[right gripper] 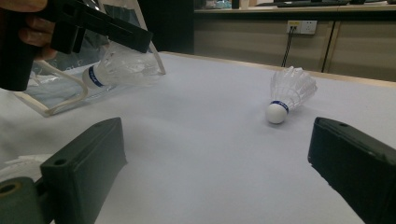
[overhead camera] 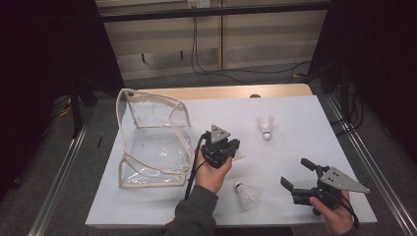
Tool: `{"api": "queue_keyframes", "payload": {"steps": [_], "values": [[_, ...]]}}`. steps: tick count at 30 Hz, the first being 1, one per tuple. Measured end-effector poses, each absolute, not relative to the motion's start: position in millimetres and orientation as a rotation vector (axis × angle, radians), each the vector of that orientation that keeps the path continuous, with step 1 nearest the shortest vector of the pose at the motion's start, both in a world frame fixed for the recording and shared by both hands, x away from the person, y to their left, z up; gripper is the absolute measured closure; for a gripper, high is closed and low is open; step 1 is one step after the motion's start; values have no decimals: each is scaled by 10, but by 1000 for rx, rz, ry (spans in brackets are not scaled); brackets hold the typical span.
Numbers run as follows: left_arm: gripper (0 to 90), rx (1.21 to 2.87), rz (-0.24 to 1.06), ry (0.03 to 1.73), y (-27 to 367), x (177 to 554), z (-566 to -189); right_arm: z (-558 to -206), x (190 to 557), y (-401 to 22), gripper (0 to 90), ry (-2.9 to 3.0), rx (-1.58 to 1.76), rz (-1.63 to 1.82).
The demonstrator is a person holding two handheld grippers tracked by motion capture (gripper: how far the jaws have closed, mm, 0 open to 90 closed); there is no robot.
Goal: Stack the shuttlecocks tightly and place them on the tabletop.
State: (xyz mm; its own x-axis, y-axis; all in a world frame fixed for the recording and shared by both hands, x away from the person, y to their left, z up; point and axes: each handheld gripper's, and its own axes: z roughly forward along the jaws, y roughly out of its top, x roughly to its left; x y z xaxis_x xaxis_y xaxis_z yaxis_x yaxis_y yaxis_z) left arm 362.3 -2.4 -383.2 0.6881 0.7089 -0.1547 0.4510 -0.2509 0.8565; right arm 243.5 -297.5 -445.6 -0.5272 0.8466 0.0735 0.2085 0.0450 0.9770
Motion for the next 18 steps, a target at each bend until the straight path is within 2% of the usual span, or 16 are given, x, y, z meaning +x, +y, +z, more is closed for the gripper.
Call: {"api": "queue_keyframes", "payload": {"steps": [18], "values": [[850, 1897, 400, 919, -50, 3897, -3930, -4458, 2436, -2975, 32, 1787, 1058, 1523]]}}
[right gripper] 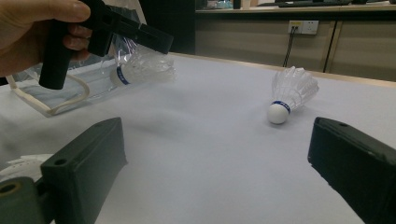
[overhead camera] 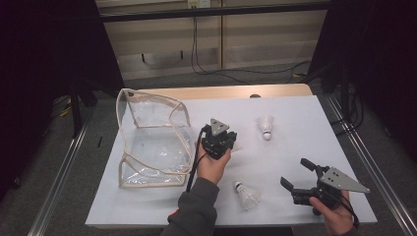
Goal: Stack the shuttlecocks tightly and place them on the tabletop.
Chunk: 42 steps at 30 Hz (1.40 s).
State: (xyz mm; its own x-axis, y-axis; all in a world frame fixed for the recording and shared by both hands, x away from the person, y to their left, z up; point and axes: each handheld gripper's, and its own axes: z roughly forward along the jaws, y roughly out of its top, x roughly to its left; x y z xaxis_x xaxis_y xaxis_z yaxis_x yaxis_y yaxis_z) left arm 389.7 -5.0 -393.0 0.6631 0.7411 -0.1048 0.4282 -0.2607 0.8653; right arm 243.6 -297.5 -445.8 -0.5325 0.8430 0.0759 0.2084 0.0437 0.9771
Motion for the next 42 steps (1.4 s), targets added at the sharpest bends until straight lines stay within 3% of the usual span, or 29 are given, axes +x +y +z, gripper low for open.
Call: {"api": "queue_keyframes", "payload": {"steps": [42], "values": [[828, 1916, 471, 991, -42, 4443, -4272, -4461, 2435, -2967, 34, 1798, 1046, 1532]]}}
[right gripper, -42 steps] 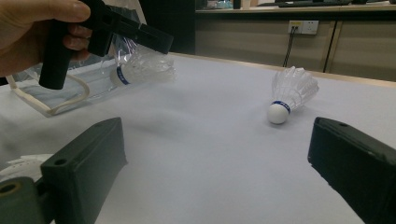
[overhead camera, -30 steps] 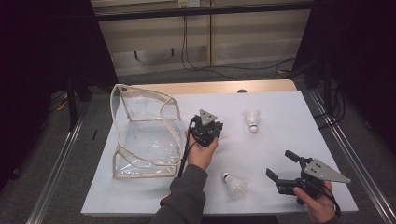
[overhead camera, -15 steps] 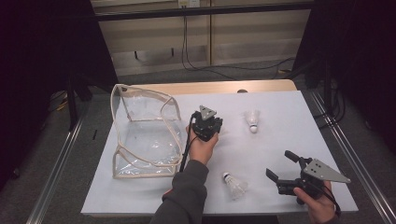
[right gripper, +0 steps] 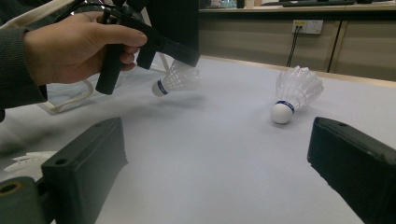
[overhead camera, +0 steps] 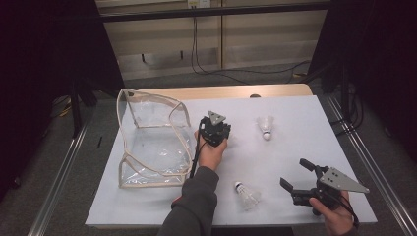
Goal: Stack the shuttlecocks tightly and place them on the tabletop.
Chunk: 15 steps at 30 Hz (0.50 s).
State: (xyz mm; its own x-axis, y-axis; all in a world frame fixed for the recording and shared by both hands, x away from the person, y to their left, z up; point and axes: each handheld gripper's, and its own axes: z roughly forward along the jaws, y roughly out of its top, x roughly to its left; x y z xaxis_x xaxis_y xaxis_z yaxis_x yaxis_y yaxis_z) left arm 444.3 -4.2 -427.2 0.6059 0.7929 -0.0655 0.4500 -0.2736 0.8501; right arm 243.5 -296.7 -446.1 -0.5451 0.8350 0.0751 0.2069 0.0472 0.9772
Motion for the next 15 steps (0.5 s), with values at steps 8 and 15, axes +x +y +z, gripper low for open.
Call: {"api": "queue_keyframes", "payload": {"steps": [8, 15], "values": [[828, 1918, 479, 992, -21, 4485, -4295, -4463, 2437, -2967, 34, 1803, 1046, 1529], [819, 1913, 489, 992, 3, 4524, -4279, -4464, 2438, -2970, 34, 1802, 1046, 1529]]}}
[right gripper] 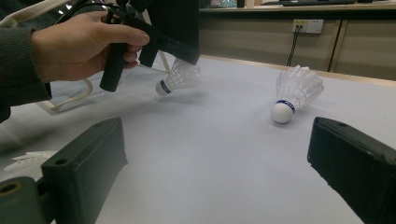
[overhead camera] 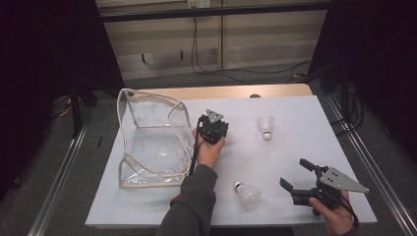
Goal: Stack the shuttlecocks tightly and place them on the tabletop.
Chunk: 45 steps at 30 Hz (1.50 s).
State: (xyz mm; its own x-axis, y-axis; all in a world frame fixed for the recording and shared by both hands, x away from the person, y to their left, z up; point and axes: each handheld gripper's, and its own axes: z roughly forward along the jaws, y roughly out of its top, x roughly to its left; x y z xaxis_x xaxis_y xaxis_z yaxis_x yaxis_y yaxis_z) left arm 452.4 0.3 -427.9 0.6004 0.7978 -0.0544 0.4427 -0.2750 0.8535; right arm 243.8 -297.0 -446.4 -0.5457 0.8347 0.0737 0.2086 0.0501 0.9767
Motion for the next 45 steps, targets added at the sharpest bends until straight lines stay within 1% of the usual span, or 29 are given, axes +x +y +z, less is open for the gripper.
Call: {"api": "queue_keyframes", "payload": {"steps": [5, 8, 12, 18, 20, 23, 31, 37, 45], "values": [[817, 1918, 497, 1005, 12, 4546, -4305, -4465, 2437, -2965, 34, 1804, 1045, 1530], [802, 1918, 512, 1012, 30, 4551, -4299, -4466, 2436, -2966, 35, 1805, 1046, 1530], [804, 1931, 541, 998, 52, 4568, -4270, -4468, 2437, -2968, 34, 1801, 1049, 1531], [803, 1906, 565, 1001, 60, 4612, -4266, -4469, 2437, -2953, 35, 1810, 1050, 1533], [788, 1930, 589, 986, 51, 4619, -4281, -4471, 2439, -2954, 35, 1813, 1050, 1531], [787, 1939, 589, 979, 52, 4631, -4309, -4472, 2438, -2955, 35, 1813, 1051, 1534], [739, 1956, 520, 984, 32, 4587, -4292, -4474, 2436, -2959, 35, 1814, 1053, 1534], [672, 1961, 490, 976, 0, 4529, -4295, -4474, 2435, -2954, 36, 1818, 1051, 1533], [640, 1981, 449, 983, -21, 4497, -4302, -4475, 2436, -2959, 36, 1816, 1053, 1532]]}}
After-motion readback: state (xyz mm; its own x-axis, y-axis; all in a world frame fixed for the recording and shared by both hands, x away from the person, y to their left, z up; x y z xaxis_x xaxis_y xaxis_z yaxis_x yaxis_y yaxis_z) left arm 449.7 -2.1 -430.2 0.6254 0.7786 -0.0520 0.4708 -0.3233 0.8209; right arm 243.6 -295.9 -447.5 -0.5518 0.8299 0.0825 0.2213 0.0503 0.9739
